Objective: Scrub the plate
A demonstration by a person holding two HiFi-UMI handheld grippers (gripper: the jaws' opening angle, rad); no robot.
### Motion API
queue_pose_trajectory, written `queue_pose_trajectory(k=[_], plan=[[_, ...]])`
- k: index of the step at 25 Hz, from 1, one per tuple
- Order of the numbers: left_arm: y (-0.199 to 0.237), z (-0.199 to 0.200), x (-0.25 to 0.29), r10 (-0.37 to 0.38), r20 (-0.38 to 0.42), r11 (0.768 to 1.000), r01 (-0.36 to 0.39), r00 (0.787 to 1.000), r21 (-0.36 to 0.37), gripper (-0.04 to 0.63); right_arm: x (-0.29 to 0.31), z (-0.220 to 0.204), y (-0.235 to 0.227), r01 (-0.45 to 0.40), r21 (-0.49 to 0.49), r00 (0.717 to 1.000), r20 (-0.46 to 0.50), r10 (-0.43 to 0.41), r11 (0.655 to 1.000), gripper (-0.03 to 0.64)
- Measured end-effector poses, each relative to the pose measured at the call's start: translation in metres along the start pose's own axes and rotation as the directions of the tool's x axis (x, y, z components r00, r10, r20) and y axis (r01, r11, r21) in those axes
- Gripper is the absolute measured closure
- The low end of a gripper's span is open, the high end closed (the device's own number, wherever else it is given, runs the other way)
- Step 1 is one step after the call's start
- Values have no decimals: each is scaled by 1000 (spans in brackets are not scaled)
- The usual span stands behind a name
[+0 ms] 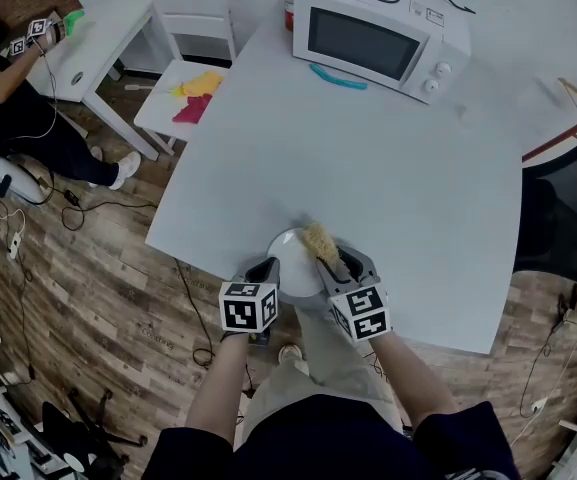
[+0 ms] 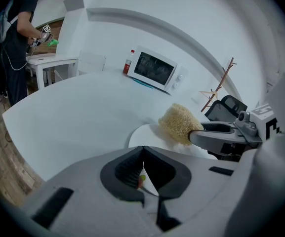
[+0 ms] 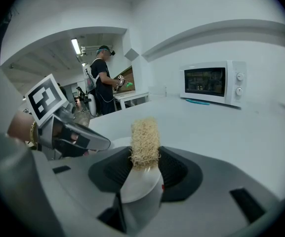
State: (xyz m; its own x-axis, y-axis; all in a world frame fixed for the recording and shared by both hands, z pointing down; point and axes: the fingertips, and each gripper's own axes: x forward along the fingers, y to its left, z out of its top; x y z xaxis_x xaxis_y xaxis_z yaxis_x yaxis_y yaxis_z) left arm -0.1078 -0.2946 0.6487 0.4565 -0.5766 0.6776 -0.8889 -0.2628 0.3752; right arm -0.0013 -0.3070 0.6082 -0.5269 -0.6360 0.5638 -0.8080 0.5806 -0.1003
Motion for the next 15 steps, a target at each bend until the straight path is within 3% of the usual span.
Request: queue_pose_trajectory(k=[15], plan=[[-5,-2,8,-6,0,1000,6,1000,-3,577,-4,-8,21,-86,-64,996,-43,83,994,452]])
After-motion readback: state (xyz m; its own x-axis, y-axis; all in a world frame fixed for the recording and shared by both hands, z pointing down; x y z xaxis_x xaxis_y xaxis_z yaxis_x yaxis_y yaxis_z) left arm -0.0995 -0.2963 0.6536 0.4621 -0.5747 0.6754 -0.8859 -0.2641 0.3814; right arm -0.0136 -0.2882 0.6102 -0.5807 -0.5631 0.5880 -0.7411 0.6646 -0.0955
